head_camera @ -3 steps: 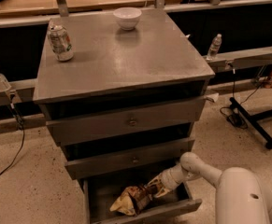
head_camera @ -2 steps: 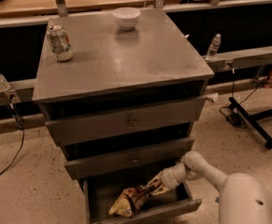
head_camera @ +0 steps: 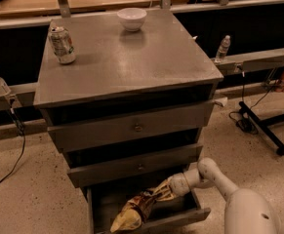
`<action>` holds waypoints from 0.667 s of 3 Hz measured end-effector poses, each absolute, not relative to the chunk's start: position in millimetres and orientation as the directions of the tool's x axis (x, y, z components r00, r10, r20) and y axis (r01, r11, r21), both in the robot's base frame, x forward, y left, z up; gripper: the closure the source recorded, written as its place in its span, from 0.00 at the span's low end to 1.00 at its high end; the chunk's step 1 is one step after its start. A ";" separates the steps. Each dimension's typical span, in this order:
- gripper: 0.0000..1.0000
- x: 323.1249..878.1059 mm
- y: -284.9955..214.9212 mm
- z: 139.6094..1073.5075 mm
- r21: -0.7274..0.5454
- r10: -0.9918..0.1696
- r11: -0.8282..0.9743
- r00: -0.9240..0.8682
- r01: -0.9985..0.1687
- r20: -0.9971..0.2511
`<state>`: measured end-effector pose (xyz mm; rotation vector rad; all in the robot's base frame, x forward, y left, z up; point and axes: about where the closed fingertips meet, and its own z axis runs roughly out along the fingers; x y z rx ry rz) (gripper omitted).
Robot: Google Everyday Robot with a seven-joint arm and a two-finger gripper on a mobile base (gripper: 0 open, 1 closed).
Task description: Pick brown chip bag from bottom drawer and place on counter
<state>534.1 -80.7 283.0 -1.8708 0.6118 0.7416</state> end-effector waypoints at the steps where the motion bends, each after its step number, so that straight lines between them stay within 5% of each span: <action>1: 1.00 527.2 -85.7 322.5 -0.685 0.015 -0.345 0.725 -0.642 -0.688; 2: 1.00 507.6 -84.1 369.2 -0.743 0.060 -0.348 0.778 -0.571 -0.626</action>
Offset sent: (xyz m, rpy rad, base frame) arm -0.0660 0.0048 0.1458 0.1464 -0.2232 0.1504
